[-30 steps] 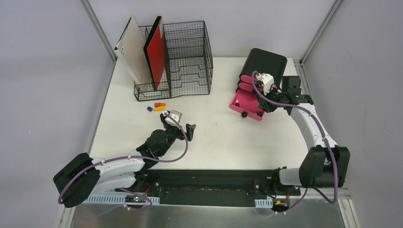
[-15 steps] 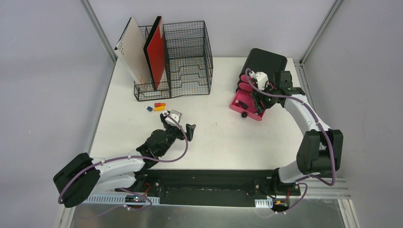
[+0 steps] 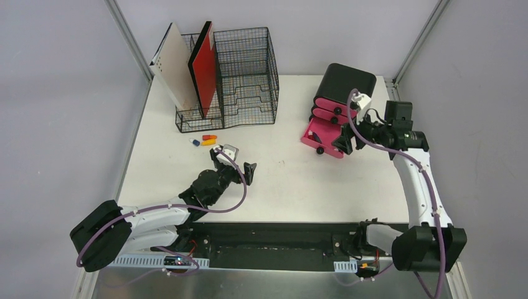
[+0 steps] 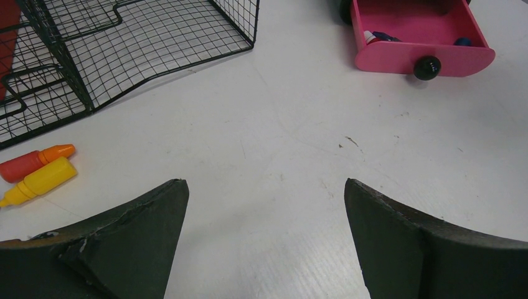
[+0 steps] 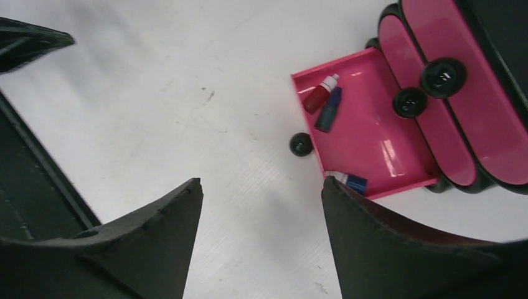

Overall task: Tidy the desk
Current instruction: Place the stationery in the drawer, then pick up the stationery from the center of the board.

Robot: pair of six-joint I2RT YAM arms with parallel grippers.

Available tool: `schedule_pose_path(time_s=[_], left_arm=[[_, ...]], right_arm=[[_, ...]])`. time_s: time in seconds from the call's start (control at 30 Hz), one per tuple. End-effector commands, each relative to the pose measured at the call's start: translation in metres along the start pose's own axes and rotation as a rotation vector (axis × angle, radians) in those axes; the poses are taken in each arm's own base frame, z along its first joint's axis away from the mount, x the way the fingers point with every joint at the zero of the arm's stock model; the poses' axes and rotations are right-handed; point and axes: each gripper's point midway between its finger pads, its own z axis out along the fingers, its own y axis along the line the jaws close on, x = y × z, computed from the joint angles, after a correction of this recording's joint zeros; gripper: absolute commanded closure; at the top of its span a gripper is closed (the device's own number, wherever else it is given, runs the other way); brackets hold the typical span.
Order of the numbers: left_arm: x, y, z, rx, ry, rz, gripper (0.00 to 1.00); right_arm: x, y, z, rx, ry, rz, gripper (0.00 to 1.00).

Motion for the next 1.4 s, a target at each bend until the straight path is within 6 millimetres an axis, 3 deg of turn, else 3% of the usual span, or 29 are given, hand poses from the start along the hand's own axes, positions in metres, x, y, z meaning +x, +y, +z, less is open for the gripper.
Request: schedule_pose_path(time_s=[0.0,0.13,0.33,0.8,1.03,1.37], left_arm=[[-0.019,-0.003,0.005,-0.002,-0.053,-0.025,0.01],[-0.019,-0.003,0.006,0.0,-0.047,-0.021,0.01],[-0.019,-0.003,0.006,-0.002,-0.044,-0.021,0.01],[-0.029,-0.005,0.016,-0.035,0.041,-0.007,0.01],[-0.032,-0.012,0.004,0.0,0.155,-0.083,0.01],[-0.034,0.004,-0.016,0.022,0.237,-0.266,0.01]], right_arm=[[-0.008,0.035,-0.012,-0.167,-0.11,0.098,0.27],[-0.011,0.033,-0.022,-0.172,-0.203,0.111,0.25],[0.015,0.025,-0.02,-0.114,-0.186,0.101,0.24],[0.009,0.027,-0.026,-0.09,-0.209,0.061,0.23],[0.008,0.028,-0.028,-0.083,-0.215,0.048,0.23],[0.008,0.028,-0.028,-0.082,-0.214,0.048,0.22]])
